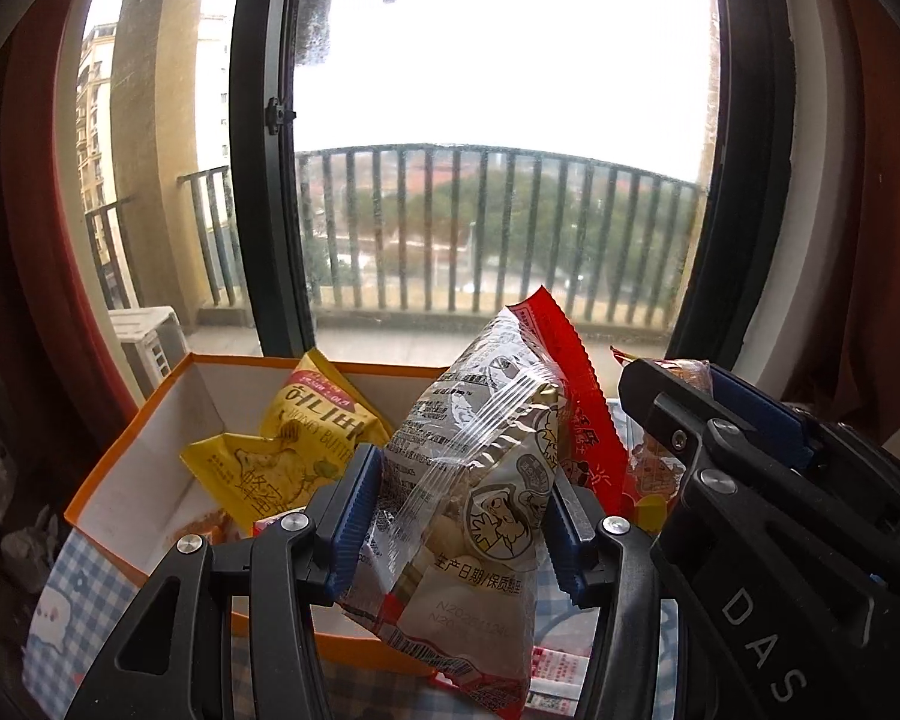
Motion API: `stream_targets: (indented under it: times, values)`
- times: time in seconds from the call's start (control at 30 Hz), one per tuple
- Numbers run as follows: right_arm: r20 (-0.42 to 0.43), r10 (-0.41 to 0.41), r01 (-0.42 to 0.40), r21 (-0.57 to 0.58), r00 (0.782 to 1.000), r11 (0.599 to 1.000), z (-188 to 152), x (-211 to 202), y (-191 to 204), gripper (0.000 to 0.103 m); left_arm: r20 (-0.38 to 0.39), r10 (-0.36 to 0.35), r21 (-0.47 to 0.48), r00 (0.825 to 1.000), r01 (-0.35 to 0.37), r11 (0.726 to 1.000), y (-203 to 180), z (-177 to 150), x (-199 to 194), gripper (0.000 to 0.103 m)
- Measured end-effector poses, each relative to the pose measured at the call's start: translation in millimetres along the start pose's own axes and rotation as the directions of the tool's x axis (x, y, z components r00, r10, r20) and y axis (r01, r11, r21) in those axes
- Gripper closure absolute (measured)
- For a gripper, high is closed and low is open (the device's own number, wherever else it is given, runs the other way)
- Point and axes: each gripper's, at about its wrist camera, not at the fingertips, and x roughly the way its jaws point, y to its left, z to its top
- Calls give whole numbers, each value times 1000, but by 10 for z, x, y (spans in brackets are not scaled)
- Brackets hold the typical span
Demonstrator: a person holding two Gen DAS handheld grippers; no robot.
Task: Organize snacks
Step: 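Carry the peanut bag and candy packet over the orange box with both tools, then open the left tool to drop the peanut bag into the box while the right holds candy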
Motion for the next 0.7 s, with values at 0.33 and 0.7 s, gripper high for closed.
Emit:
stream_targets:
  times: [0.33, 0.7]
  values:
    - [-35, 65, -66, -12, 997, 998, 10, 424, 356, 68, -38, 65, -57, 997, -67, 996, 454, 35, 267, 51]
    - [-144, 110, -112, -6, 983, 994, -97, 1042, 646, 68, -119, 125, -102, 985, -137, 985, 825, -47, 687, 51]
